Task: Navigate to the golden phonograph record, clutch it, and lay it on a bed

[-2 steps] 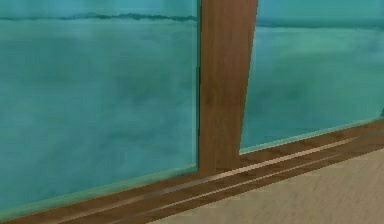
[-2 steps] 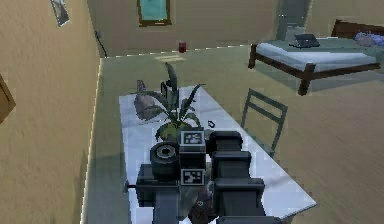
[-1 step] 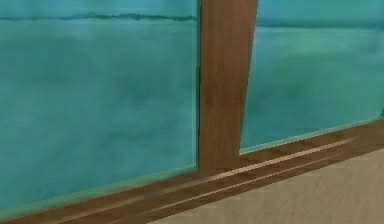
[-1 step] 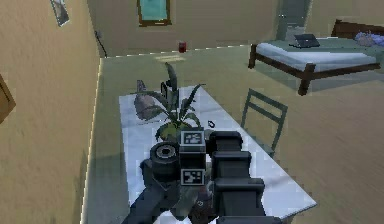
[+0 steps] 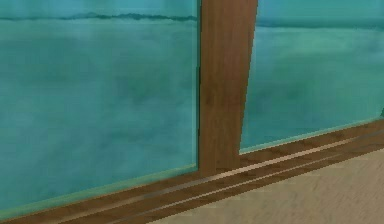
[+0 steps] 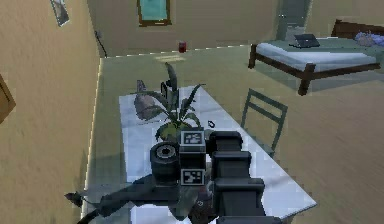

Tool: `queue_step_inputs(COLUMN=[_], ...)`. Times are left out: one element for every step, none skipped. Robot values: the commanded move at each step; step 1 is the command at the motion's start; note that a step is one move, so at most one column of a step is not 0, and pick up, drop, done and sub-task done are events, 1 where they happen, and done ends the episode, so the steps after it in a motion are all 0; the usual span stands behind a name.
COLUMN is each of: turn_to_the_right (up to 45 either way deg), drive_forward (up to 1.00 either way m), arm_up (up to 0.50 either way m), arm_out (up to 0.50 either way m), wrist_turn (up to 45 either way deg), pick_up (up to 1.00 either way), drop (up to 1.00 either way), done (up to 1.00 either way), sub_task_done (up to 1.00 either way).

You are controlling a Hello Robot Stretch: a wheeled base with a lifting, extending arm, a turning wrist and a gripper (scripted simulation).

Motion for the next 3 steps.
queue_step_inputs(turn_to_the_right=[0.0, 0.0, 0.0], drive_forward=[0.0, 0.0, 0.0], arm_up=[0.0, 0.0, -0.3], arm_out=[0.0, 0.0, 0.0], wrist_turn=[45.0, 42.0, 0.0], pick_up=[0.0, 0.0, 0.0], drop=[0.0, 0.0, 0.0], done=[0.0, 0.0, 0.0], sub_task_done=[0.0, 0.0, 0.0])
